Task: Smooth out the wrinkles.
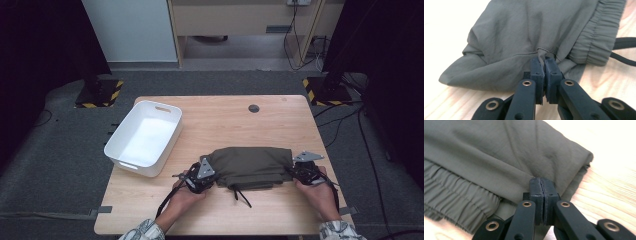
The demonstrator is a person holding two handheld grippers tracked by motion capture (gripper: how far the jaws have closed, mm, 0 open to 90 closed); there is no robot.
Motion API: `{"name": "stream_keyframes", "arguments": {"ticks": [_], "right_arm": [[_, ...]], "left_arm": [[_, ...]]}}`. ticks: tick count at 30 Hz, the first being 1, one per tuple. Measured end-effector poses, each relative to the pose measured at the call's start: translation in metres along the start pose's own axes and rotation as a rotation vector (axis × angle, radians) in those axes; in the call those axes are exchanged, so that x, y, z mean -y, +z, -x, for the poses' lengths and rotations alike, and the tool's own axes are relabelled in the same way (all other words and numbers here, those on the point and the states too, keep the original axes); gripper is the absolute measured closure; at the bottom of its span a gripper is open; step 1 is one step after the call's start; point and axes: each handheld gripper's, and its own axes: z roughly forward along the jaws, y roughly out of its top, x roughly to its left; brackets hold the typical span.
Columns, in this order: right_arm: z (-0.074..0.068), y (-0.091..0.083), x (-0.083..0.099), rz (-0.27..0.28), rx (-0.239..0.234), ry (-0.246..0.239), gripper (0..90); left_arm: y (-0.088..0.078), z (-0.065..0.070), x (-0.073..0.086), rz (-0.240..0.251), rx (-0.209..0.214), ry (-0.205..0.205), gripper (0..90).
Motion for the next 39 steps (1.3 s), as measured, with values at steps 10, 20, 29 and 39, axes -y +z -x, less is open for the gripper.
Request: {"name": "stream_keyframes", "arguments": {"ticks": [10,20,29,39], "right_arm": [[0.003,-0.008,0.005,0.003,0.011,0.001,79.5],[0.008,-0.030,0.006,0.086,0.004,0.083,44.7],[0.014,-0.035,-0.010,0.201,0.054,0.128,49.0],[0.006,-0.006,-0.002,0.017,0.022,0.160,43.3]], "left_arm": [[-0.008,0.005,0.001,0.024,0.002,-0.021,74.6],[-0.041,-0.002,-0.006,0.134,0.030,-0.078,54.9],[-0.027,-0.023,-0.028,0.159,-0.044,-0.062,52.9],[0.029,-0.046,-0.023,0.027,-0.086,-0.057,46.7]]}}
